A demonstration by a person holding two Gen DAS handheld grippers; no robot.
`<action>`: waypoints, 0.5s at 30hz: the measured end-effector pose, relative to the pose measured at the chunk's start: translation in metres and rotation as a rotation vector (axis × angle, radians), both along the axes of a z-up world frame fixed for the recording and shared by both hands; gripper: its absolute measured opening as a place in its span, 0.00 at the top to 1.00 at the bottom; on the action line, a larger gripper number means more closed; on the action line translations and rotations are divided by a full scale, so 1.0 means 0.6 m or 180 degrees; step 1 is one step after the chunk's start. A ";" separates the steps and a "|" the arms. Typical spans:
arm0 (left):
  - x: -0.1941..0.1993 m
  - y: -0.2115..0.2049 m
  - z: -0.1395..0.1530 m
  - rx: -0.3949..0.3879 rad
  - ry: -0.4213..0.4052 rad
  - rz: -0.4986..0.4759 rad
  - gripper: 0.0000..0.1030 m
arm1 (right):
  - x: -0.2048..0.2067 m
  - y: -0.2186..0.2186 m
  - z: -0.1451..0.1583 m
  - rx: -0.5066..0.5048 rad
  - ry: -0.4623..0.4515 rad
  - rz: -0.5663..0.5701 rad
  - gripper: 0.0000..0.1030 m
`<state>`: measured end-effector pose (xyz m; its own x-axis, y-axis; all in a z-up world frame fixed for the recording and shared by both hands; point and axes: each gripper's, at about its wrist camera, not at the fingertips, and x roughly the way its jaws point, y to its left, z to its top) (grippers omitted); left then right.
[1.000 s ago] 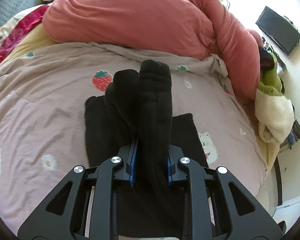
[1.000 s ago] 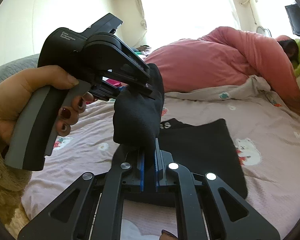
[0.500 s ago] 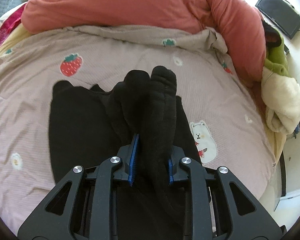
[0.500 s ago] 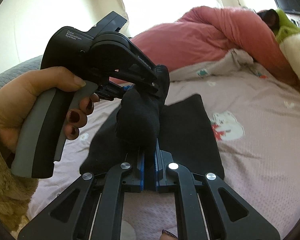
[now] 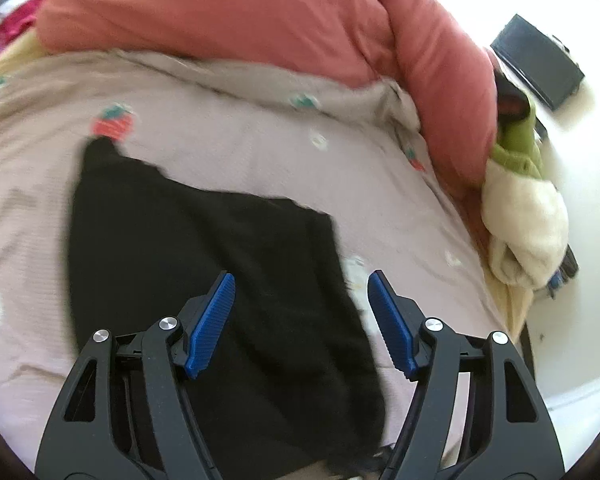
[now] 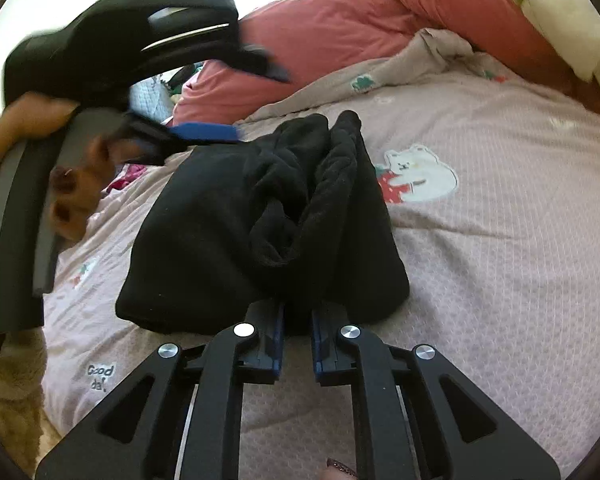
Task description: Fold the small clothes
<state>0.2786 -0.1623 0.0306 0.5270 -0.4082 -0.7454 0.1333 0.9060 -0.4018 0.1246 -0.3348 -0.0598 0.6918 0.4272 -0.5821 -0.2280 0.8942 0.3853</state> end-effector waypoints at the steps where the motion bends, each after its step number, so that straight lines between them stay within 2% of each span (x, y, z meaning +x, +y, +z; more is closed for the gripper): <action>1: -0.009 0.022 0.001 0.0091 -0.0063 0.0120 0.41 | -0.001 0.000 0.002 0.0024 0.0025 0.0032 0.86; 4: -0.032 0.076 -0.012 0.0273 -0.0132 0.0350 0.41 | -0.001 -0.007 0.018 0.0195 0.0081 0.0176 0.67; 6: -0.047 0.096 -0.027 0.0374 -0.0132 0.0397 0.41 | 0.003 -0.012 0.031 0.0274 0.0060 0.0257 0.45; 8: -0.062 0.111 -0.049 0.0437 -0.0101 0.0428 0.41 | 0.013 -0.021 0.047 0.0380 0.0013 0.0253 0.41; 9: -0.067 0.116 -0.057 0.0432 -0.0086 0.0427 0.41 | 0.027 -0.026 0.052 0.0483 0.0045 0.0311 0.35; 11: -0.077 0.118 -0.070 0.0403 -0.0082 0.0401 0.40 | 0.052 -0.027 0.054 0.0550 0.0188 0.0316 0.31; 15: -0.092 0.115 -0.068 0.0466 -0.0169 0.0363 0.40 | 0.116 -0.018 0.040 0.0514 0.0512 0.0331 0.30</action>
